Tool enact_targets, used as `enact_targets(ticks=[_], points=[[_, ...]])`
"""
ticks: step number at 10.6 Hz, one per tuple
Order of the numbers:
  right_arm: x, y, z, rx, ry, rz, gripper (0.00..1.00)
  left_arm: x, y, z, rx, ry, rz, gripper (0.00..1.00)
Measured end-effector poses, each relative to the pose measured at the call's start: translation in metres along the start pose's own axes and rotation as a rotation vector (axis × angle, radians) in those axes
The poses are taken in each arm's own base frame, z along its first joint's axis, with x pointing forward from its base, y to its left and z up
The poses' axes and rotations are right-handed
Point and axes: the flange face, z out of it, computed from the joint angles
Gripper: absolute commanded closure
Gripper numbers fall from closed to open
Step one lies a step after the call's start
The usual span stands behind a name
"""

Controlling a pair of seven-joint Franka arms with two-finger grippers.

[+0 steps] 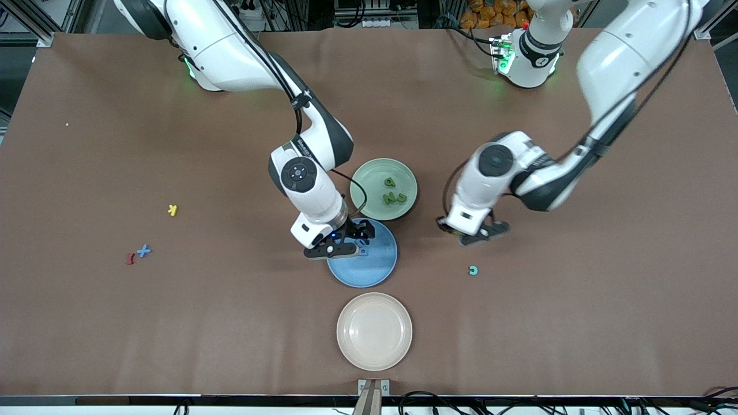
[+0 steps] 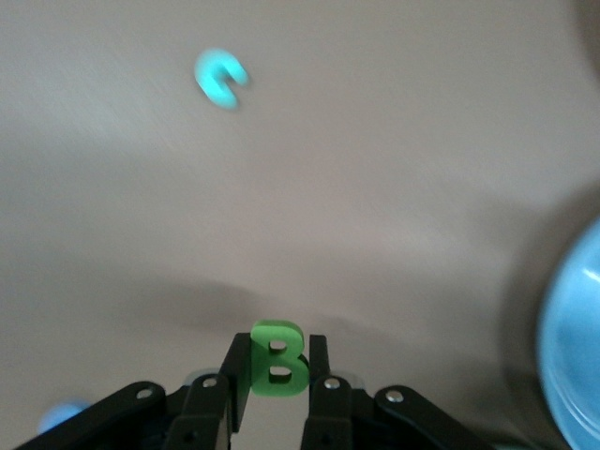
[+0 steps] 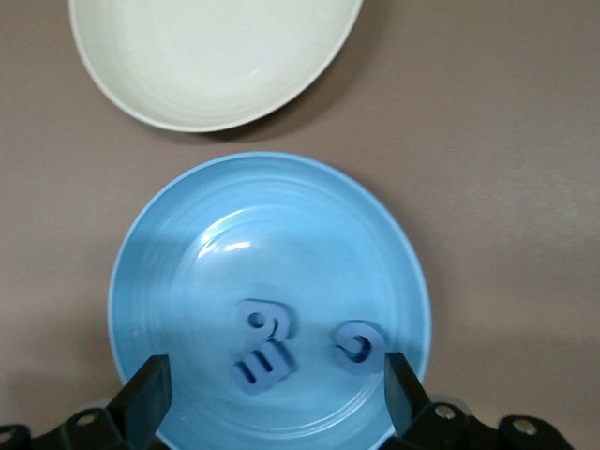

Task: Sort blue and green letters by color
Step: 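Put green B on the green plate while the right gripper places blue c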

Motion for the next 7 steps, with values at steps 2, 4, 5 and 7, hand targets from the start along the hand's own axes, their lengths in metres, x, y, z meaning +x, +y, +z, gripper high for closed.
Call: enact_targets(ticks=[2,4,5,7], points=[[0.017,0.029,-0.006,-0.027,-0.026,0.046,0.0,-0.052,0.039,-0.001,0.01,-0.006,-0.037,1.0],[0.041,0.065,-0.027,-0.043,-0.037,0.104,0.0,-0.096,0.071,-0.007,0.025,-0.004,-0.06,1.0],[0.052,0.082,-0.04,-0.046,-0.034,0.13,0.0,-0.115,0.086,-0.012,0.024,-0.016,-0.074,0.49],[0.072,0.119,-0.059,-0.054,-0.024,0.187,0.0,-0.149,0.104,-0.013,0.076,-0.015,-0.072,0.0]])
